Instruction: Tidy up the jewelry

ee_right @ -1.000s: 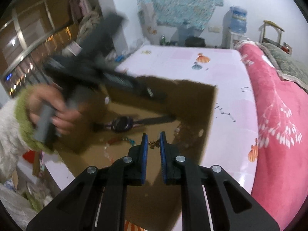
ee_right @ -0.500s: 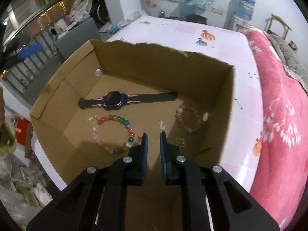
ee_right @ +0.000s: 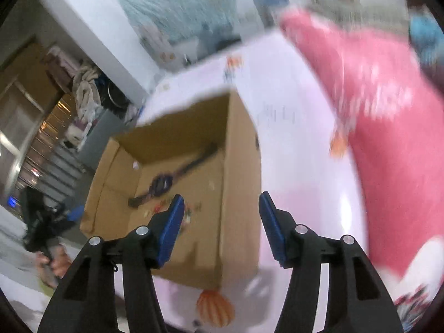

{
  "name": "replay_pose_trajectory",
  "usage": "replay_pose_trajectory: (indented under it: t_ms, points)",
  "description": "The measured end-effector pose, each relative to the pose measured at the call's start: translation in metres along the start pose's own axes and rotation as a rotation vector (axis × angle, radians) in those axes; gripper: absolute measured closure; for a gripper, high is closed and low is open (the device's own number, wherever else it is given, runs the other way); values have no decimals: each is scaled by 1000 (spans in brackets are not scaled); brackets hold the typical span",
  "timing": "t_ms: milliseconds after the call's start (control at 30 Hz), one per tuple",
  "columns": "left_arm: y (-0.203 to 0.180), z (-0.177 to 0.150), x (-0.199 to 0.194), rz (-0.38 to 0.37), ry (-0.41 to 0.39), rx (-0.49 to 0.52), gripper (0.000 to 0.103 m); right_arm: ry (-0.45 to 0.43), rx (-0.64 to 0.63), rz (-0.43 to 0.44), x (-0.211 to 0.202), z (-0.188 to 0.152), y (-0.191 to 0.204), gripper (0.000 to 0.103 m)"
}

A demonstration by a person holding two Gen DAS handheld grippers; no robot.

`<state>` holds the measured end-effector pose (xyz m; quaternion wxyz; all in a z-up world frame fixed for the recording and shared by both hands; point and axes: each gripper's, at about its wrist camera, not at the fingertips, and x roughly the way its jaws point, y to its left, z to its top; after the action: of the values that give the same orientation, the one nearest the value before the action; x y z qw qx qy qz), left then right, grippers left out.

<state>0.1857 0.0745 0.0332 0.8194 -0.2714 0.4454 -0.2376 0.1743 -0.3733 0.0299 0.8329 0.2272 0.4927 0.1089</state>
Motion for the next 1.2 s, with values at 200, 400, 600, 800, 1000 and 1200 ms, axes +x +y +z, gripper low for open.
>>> replay_pose_trajectory:
  t_ms: [200, 400, 600, 800, 1000, 1200]
  points:
    - [-6, -19, 21, -4, 34, -32, 15, 55, -109, -96, 17, -18, 33, 47]
    - [-16, -34, 14, 19, 29, -20, 15, 49, -95, -149, 9, -32, 39, 46]
    - [-21, -58, -7, 9, 22, -11, 15, 35, -79, -166, -10, -58, 42, 47]
    - [-20, -71, -12, 37, 21, 12, 15, 6, -56, -167, -16, -84, 39, 46]
    - [-37, -83, -39, 93, -93, 112, 13, -142, -57, -147, -44, -107, 38, 36]
    - [-66, -111, -76, 247, -239, 248, 9, -308, -41, -315, -77, -163, 33, 27]
